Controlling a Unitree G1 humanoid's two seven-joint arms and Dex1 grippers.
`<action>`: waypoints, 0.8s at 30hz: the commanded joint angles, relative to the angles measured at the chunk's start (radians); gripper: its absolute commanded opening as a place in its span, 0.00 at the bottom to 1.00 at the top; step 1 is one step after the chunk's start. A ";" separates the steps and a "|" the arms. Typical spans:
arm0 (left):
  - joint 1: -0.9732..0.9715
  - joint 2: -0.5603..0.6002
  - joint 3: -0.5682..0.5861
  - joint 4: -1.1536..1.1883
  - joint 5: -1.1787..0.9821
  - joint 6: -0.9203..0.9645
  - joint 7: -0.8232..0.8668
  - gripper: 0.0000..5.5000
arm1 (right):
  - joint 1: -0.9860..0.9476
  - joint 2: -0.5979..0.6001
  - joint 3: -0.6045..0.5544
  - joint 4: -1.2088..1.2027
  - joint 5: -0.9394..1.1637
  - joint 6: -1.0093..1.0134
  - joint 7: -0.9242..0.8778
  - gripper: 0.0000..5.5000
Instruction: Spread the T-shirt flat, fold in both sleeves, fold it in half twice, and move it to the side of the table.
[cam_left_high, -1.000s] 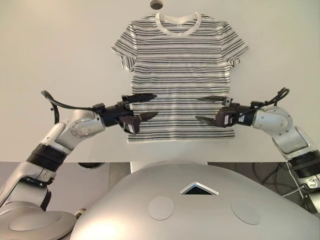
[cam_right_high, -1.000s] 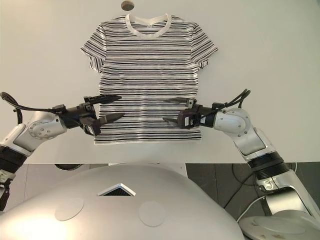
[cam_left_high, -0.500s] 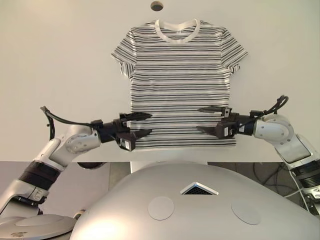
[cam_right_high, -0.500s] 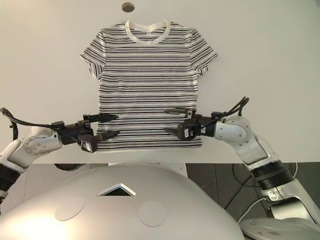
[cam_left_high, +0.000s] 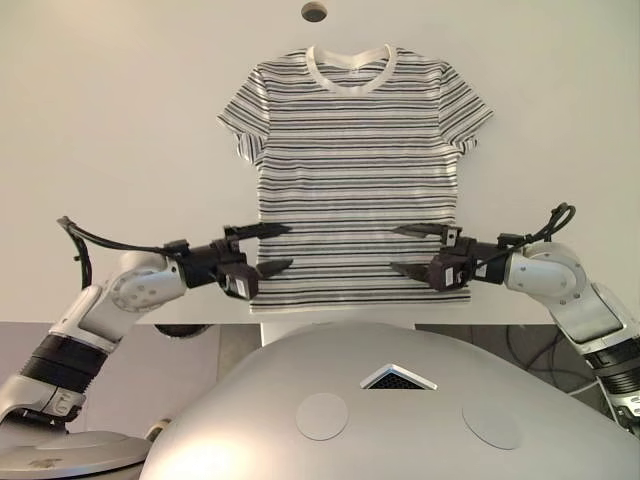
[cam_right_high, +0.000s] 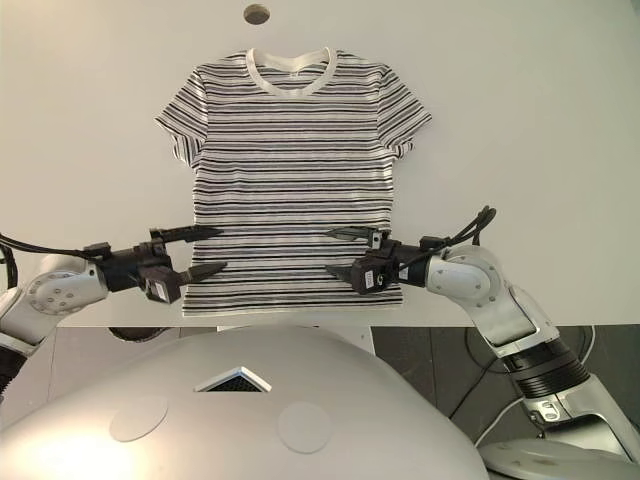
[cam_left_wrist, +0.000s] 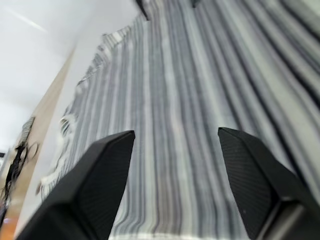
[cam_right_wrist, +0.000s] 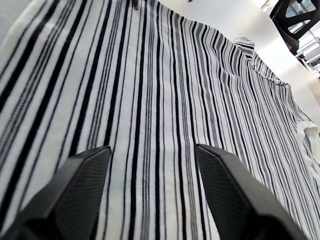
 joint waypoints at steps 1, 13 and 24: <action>0.003 -0.012 0.071 -0.143 -0.303 0.063 -0.016 0.56 | -0.114 0.172 -0.155 -0.012 0.140 0.076 -0.169 0.58; -0.421 -0.266 0.291 0.289 -0.633 0.745 0.204 0.56 | -0.258 0.370 -0.441 -0.031 0.445 0.210 -0.328 0.58; -0.572 -0.452 0.376 0.522 -0.729 1.259 0.132 0.56 | -0.252 0.389 -0.510 -0.007 0.411 0.176 -0.319 0.58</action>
